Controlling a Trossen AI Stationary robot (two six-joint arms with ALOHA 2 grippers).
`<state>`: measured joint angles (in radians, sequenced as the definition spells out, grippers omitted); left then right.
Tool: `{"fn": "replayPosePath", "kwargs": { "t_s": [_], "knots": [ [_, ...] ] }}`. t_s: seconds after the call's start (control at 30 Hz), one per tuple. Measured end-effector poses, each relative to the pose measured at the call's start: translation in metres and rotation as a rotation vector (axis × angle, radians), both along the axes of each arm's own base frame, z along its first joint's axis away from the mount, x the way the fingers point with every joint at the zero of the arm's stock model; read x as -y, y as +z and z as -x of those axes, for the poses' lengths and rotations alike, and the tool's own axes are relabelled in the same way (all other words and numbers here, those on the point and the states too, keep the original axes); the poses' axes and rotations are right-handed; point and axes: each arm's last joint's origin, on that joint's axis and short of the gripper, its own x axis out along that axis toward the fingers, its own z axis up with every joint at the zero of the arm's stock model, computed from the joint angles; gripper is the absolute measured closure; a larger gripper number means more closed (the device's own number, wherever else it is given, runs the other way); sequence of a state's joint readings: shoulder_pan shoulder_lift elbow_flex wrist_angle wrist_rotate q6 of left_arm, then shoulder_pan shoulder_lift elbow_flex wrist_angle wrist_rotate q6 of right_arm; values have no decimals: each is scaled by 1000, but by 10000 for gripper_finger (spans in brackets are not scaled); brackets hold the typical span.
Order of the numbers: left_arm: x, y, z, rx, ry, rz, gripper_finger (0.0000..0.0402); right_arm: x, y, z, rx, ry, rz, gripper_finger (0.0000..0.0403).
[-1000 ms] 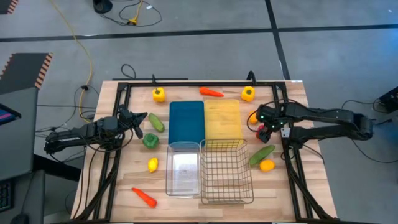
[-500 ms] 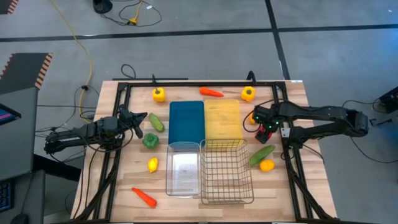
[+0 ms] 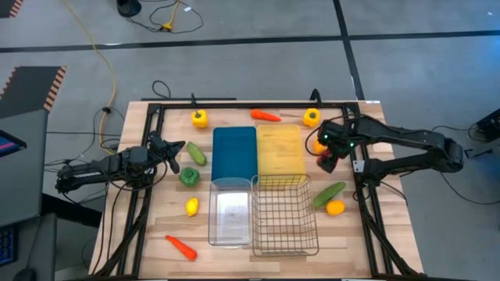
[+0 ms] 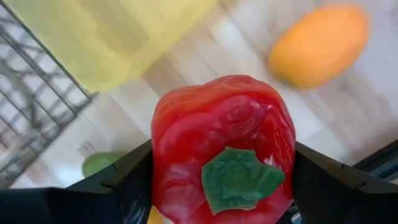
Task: Sort produce into baskets
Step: Put the red bell pepper into the yellow basket
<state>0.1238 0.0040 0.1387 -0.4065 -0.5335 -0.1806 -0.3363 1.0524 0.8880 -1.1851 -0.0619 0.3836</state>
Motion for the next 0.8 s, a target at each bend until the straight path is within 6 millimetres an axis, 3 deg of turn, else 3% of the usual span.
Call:
{"fn": "replayPosePath", "kwargs": {
  "t_s": [0.17, 0.37, 0.63, 0.8],
  "knots": [
    [0, 0, 0, 0, 2, 0, 401, 4, 24, -12, 146, -1, 62, 75],
    [0, 0, 0, 0, 2, 0, 401, 13, 33, -36, 347, 58, 162, 75],
    [0, 0, 0, 0, 1, 0, 401, 36, 11, -79, 392, 163, 254, 75],
    [0, 0, 0, 0, 1, 0, 401, 58, -10, -93, 349, 125, 256, 75]
  ]
}}
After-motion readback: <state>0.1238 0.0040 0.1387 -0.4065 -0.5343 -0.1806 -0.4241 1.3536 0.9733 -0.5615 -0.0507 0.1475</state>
